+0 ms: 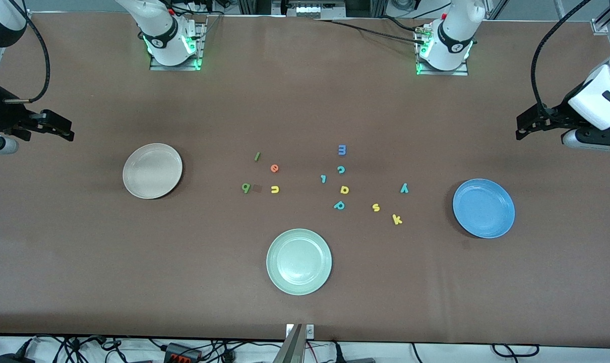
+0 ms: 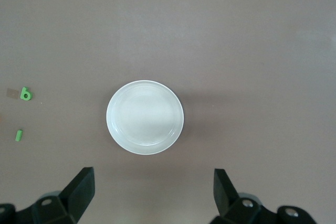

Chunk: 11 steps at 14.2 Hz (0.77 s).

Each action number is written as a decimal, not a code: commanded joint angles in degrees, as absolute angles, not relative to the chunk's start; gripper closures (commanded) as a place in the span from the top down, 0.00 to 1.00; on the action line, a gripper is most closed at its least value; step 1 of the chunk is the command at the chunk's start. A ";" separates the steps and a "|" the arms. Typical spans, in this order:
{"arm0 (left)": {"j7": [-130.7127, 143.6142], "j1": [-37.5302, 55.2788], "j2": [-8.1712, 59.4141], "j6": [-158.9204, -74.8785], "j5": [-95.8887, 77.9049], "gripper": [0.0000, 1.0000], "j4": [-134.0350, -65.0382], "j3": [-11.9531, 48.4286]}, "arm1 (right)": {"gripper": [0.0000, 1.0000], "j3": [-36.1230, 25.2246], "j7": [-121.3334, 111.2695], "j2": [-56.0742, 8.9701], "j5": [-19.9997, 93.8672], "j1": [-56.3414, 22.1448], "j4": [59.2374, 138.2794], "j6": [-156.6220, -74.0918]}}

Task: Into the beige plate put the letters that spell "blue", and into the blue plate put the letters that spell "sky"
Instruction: 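Raise the right gripper off rest while the left gripper lifts too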

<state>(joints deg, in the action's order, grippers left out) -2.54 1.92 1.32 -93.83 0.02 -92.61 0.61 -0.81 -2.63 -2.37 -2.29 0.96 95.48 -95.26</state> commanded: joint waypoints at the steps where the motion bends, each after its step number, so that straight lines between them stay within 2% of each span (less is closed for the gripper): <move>1: -3.25 1.93 2.20 -93.16 0.53 1.00 -90.88 0.70 | 1.00 -0.70 -2.81 -0.79 -2.72 1.49 96.59 -94.22; 11: -3.25 1.93 2.20 -93.16 0.53 1.00 -90.88 0.70 | 1.00 -0.70 -2.81 -1.58 -2.64 1.58 96.68 -94.13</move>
<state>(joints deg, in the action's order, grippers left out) -2.54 1.92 1.33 -93.83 0.02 -92.61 0.61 -1.04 -2.63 -2.42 -2.29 1.17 95.62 -94.52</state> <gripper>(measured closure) 0.000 0.000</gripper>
